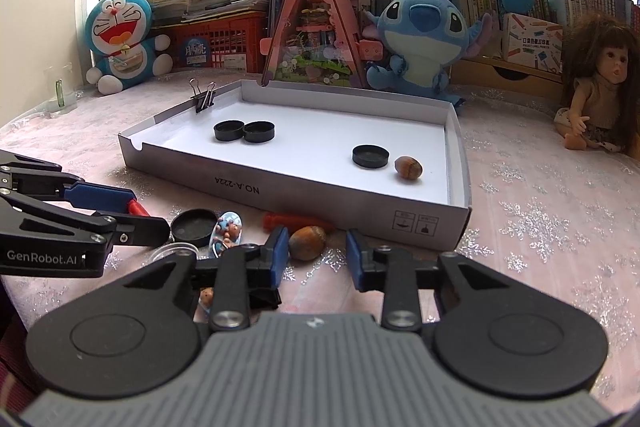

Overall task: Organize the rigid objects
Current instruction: 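Carry the red marker and walnut over the white tray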

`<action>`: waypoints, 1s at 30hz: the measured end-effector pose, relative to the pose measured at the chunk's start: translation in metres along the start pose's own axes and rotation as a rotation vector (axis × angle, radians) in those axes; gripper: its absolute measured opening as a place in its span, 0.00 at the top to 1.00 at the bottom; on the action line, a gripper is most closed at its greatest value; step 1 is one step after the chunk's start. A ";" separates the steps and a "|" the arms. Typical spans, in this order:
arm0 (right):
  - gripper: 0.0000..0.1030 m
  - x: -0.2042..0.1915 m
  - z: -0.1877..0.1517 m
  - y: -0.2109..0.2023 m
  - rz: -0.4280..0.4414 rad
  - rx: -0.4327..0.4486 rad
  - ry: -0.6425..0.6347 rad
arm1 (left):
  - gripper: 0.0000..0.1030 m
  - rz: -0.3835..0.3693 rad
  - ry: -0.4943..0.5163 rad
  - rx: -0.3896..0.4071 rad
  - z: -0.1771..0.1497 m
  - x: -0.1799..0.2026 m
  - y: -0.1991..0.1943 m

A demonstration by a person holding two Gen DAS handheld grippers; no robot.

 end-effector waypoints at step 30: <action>0.77 0.024 0.047 -0.025 -0.074 0.124 0.063 | 0.60 0.040 -0.101 0.143 0.075 -0.035 -0.020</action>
Point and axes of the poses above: each gripper's, at about its wrist camera, not at the fingertips, and y roughly the way its jaws point, x to its right, z to its top, the point moved 6 cm from there along y, roughly the way its jaws point, and after that the axes turned 6 degrees about -x, right-handed, at the moved point
